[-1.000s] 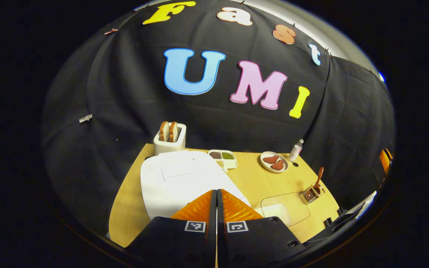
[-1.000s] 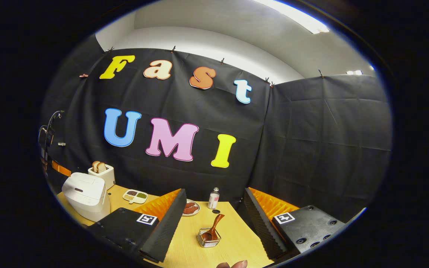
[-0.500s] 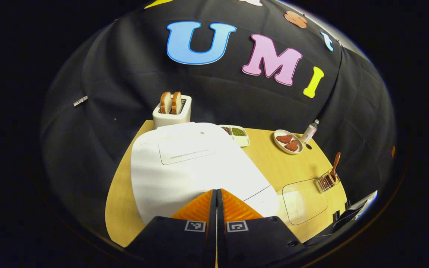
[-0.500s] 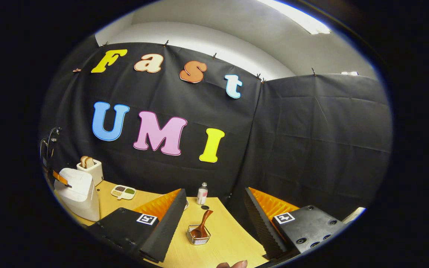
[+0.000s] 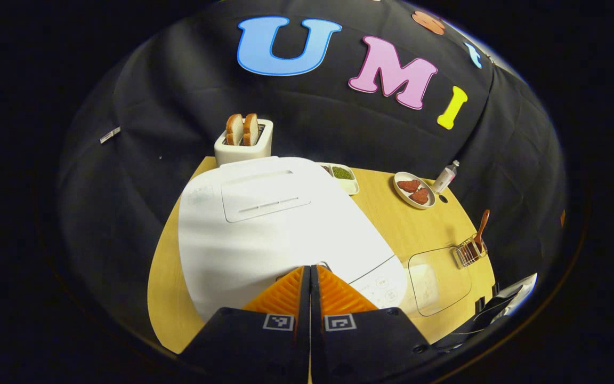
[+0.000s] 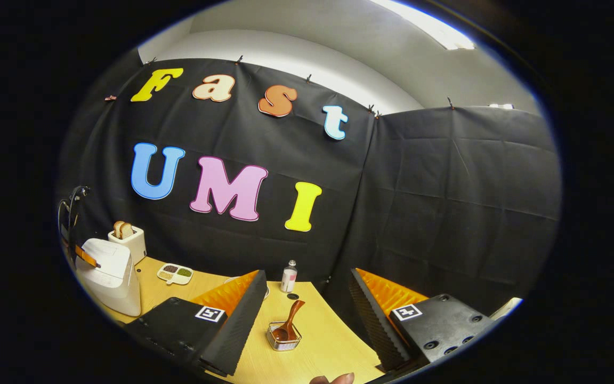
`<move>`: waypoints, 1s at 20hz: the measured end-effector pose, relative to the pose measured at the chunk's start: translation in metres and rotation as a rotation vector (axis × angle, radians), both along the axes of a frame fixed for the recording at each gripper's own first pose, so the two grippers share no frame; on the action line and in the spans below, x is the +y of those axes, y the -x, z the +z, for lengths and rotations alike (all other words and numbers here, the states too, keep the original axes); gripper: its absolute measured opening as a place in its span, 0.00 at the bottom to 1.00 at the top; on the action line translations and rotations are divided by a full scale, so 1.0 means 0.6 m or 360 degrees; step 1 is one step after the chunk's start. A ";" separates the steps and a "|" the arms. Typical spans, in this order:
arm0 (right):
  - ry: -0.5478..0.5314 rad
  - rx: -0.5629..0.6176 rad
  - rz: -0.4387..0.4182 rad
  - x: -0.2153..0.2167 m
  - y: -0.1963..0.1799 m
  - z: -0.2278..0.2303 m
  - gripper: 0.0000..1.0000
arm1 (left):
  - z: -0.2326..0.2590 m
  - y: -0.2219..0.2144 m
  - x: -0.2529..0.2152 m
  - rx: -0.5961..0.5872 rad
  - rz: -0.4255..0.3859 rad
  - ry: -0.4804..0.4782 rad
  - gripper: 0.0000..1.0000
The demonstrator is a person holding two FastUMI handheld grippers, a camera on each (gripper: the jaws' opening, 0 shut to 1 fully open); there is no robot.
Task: Close the left gripper, press the button to open the rice cooker; take a wooden spoon from the chopstick holder with the right hand, scoop a spoonful of rice and pour it into the rice cooker, then put the wooden spoon back into the chopstick holder.
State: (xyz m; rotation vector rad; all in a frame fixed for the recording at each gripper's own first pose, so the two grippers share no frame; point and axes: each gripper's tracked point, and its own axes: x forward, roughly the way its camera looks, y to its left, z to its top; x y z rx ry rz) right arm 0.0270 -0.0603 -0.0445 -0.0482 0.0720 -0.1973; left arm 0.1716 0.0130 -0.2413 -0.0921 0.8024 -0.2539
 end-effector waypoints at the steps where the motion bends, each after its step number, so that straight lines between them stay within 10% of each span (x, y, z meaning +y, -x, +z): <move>1: 0.0000 0.0002 -0.0008 -0.006 0.001 -0.002 0.98 | 0.019 -0.006 0.001 -0.0096 0.0005 -0.0037 0.07; 8: -0.0009 0.0040 0.0002 -0.038 0.008 -0.028 0.98 | 0.236 -0.045 0.008 -0.0879 0.0141 -0.0252 0.11; 13: -0.0051 0.0070 0.0107 -0.051 -0.009 -0.062 0.97 | 0.292 0.007 -0.034 -0.1054 0.0124 -0.0231 0.95; 20: -0.0193 0.0231 0.0422 -0.070 -0.098 -0.183 0.98 | 0.287 0.096 -0.085 -0.1022 0.0243 -0.0199 0.97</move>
